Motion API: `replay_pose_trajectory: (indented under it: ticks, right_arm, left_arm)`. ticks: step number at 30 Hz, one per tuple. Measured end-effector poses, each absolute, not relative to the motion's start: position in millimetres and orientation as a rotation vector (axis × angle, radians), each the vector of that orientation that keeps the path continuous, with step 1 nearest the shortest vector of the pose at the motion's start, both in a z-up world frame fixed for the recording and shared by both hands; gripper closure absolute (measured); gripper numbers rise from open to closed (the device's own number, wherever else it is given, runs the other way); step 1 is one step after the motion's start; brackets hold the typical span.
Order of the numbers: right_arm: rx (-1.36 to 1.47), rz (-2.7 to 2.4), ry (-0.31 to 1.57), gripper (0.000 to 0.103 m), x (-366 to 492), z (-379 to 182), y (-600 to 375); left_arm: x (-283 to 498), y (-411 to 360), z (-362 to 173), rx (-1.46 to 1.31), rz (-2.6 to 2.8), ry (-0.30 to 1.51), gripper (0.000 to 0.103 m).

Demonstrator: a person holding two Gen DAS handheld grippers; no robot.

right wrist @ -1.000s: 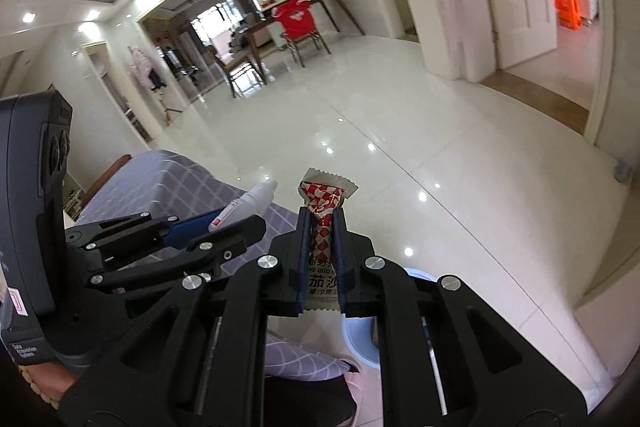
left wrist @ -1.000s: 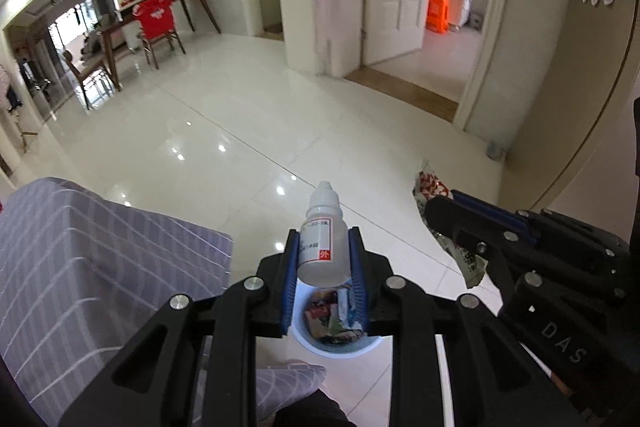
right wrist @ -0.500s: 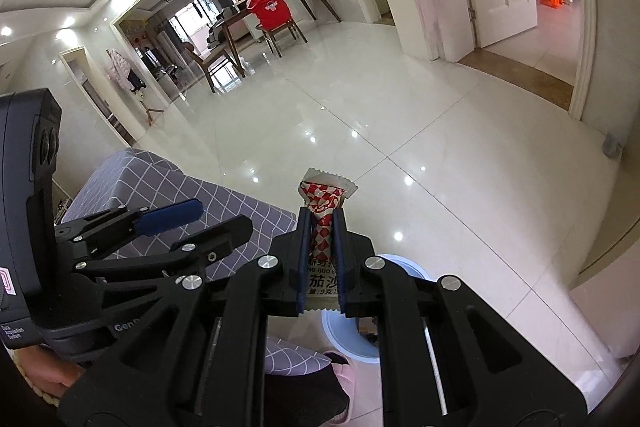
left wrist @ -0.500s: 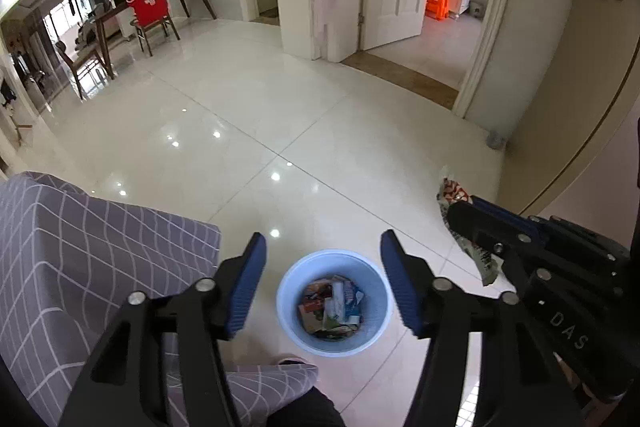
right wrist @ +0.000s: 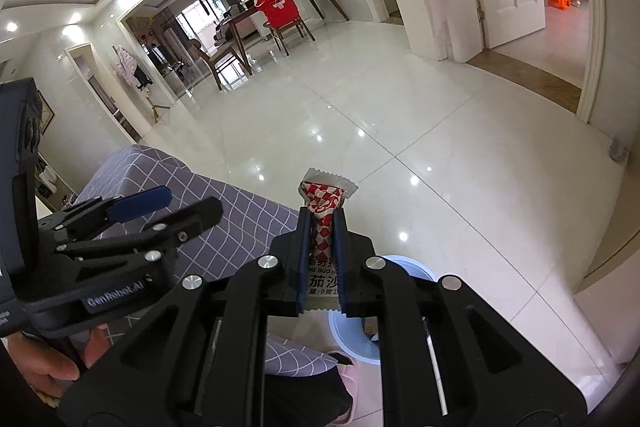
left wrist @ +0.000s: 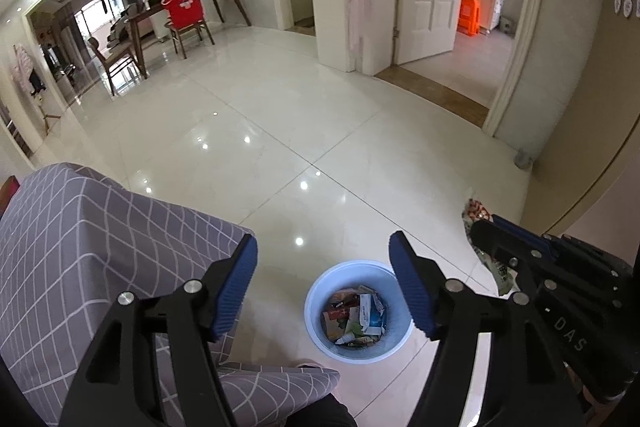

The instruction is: Collect trash

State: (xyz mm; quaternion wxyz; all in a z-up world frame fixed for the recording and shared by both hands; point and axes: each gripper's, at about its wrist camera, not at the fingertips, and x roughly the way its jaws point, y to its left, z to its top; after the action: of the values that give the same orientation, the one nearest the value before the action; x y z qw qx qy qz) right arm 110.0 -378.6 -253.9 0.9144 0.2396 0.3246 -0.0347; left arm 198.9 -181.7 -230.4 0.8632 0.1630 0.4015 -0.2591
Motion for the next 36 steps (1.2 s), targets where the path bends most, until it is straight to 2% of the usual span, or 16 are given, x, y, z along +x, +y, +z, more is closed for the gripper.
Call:
replay_pose_trajectory:
  ticks: [3, 4, 5, 6, 12, 14, 16, 20, 24, 36]
  right_arm:
    - [0.49, -0.08, 0.672, 0.084, 112, -255, -379]
    - [0.488, -0.087, 0.676, 0.074, 113, -256, -379]
    - [0.488, -0.091, 0.677, 0.055, 113, -256, -378]
    - [0.487, -0.097, 0.669, 0.048, 111, -254, -378]
    - [0.453, -0.103, 0.635, 0.045, 95, -229, -367]
    - [0.429, -0.106, 0.618, 0.036, 88, -216, -361]
    - [0.41, -0.099, 0.586, 0.035, 77, -199, -354]
    - [0.367, -0.076, 0.527, 0.026, 53, -164, -334]
    - [0.335, -0.041, 0.47, 0.019, 26, -131, -312]
    - [0.261, 0.04, 0.327, 0.014, -46, -64, -252]
  left_arm:
    - [201, -176, -224, 0.341, -0.521, 0.833, 0.034]
    - [201, -174, -222, 0.341, -0.513, 0.832, 0.033]
    - [201, -173, -219, 0.338, -0.5, 0.83, 0.03]
    - [200, -175, -216, 0.336, -0.491, 0.828, 0.028]
    - [184, -156, -179, 0.338, -0.418, 0.746, 0.023]
    - [176, -149, -164, 0.335, -0.391, 0.719, 0.022]
    - [166, -141, -149, 0.342, -0.356, 0.688, 0.022]
    - [140, -120, -113, 0.321, -0.328, 0.635, 0.014]
    - [115, -100, -82, 0.294, -0.296, 0.579, 0.013]
    - [30, -29, -11, 0.171, -0.239, 0.438, 0.008]
